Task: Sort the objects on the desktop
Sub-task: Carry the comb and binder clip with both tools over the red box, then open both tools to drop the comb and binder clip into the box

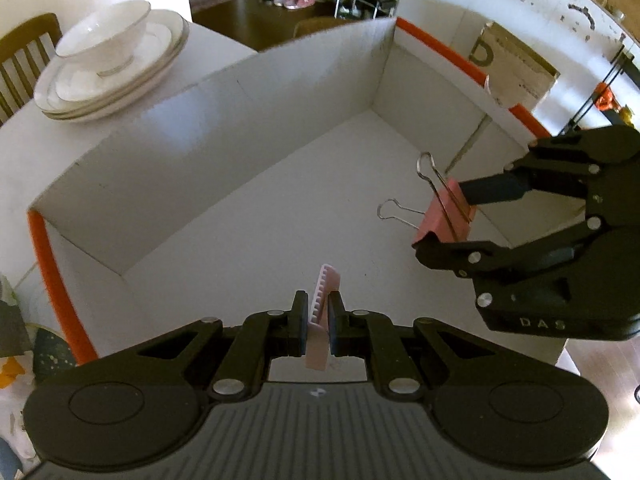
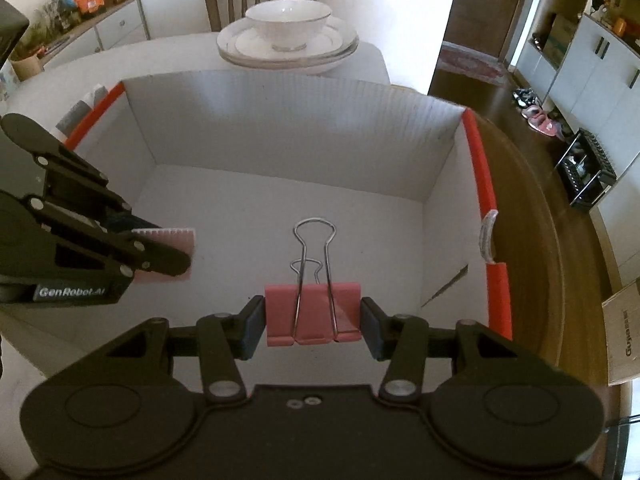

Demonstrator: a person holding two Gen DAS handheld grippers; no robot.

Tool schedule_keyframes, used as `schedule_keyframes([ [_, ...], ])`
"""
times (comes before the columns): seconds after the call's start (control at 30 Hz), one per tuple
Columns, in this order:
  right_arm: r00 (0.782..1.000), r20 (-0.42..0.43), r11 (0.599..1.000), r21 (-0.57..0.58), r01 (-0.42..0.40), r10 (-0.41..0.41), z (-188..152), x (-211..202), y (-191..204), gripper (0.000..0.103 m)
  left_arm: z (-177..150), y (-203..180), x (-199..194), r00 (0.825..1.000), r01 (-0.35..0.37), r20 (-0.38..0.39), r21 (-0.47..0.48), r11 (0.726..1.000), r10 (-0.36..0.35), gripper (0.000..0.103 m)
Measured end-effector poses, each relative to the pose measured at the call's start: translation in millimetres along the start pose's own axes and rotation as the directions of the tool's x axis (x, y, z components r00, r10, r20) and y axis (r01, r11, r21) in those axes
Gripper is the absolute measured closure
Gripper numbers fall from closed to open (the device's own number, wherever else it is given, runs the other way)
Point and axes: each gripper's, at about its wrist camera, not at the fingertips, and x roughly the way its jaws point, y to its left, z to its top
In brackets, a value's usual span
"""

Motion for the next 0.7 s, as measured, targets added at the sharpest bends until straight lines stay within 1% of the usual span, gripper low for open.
schedule_keyframes([
  [0.37,0.998,-0.065,1.0,-0.021,-0.005,0.003,6,9,2,0.054,-4,-1,13,0.997,0.019,-0.078,0.032,0.999,-0.017,0.094],
  [0.47,0.997,-0.081,0.999,-0.032,-0.003,0.001,8,12,2,0.054,-6,-1,15,0.994,0.017,-0.105,0.05,0.999,-0.012,0.094],
  [0.53,0.996,-0.088,0.999,-0.036,0.001,-0.004,8,13,2,0.054,-6,-1,15,0.994,0.022,-0.11,0.056,0.998,-0.016,0.094],
  [0.6,0.995,-0.098,0.999,-0.038,0.004,-0.008,9,15,2,0.053,-9,-4,15,0.994,0.012,-0.113,0.065,0.998,-0.005,0.094],
  [0.7,0.994,-0.109,0.999,-0.042,0.006,-0.011,10,17,2,0.053,-11,-4,12,0.995,-0.003,-0.098,0.077,0.997,0.01,0.094],
])
